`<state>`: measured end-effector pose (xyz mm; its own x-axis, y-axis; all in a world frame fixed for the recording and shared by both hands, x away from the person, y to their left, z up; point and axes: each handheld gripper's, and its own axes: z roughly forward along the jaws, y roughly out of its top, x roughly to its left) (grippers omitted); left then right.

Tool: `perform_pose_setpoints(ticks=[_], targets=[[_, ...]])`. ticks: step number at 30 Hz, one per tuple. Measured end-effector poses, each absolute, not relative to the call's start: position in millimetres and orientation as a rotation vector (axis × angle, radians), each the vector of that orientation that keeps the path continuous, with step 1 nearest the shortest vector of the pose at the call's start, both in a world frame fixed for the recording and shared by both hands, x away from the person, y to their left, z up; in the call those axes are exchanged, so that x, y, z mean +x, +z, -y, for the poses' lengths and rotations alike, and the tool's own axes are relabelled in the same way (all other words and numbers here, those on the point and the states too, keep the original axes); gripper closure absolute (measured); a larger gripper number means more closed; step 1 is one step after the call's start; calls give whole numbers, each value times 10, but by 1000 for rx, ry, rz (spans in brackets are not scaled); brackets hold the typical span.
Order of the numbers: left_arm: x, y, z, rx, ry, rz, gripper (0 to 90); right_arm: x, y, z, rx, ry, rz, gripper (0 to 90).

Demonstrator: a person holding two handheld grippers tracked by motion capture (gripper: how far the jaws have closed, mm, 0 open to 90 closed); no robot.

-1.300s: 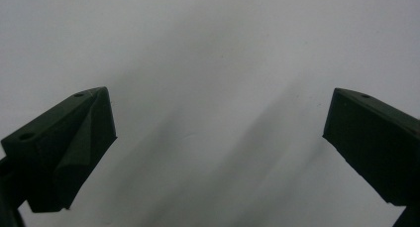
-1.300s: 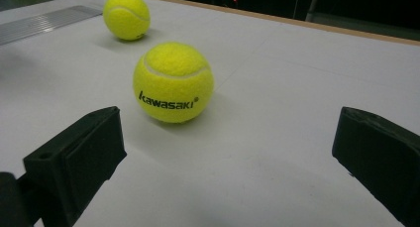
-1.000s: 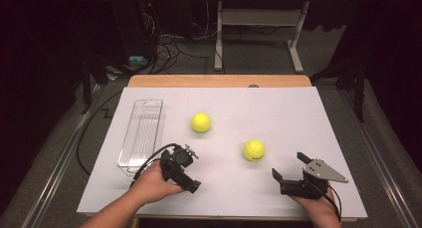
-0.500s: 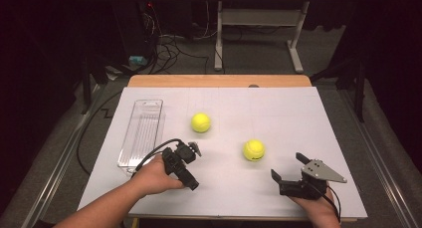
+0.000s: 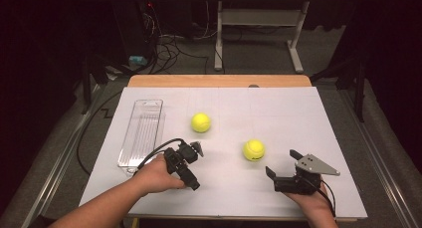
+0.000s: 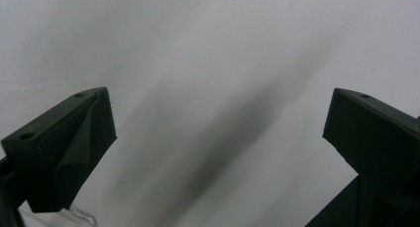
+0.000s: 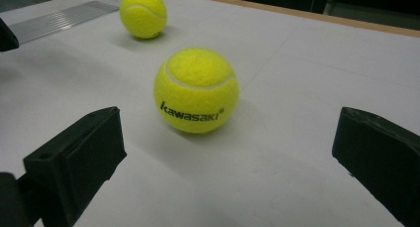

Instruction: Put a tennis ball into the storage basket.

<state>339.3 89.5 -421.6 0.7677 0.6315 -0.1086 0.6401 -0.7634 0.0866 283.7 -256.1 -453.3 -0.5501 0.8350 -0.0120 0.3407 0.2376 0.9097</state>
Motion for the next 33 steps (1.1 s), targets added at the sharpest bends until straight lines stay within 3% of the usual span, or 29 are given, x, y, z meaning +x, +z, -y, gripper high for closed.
perform_pose_setpoints(ticks=[14,21,22,24,33], targets=[[3399,-4201,-896,2830,-110,-1036,6,3333,-4606,2164,1118,1187,-2175,18],[3399,-4201,-897,2831,-112,-1040,6,3545,-4670,2045,1153,1112,-2251,137],[3399,-4199,-897,2830,-111,-1040,6,3553,-4669,2030,1146,1125,-2266,211],[3397,-4197,-896,2828,-108,-1041,6,3550,-4666,2022,1137,1138,-2276,253],[3387,-4146,-876,2837,-107,-1033,6,3475,-4609,1989,1093,1156,-2228,270]])
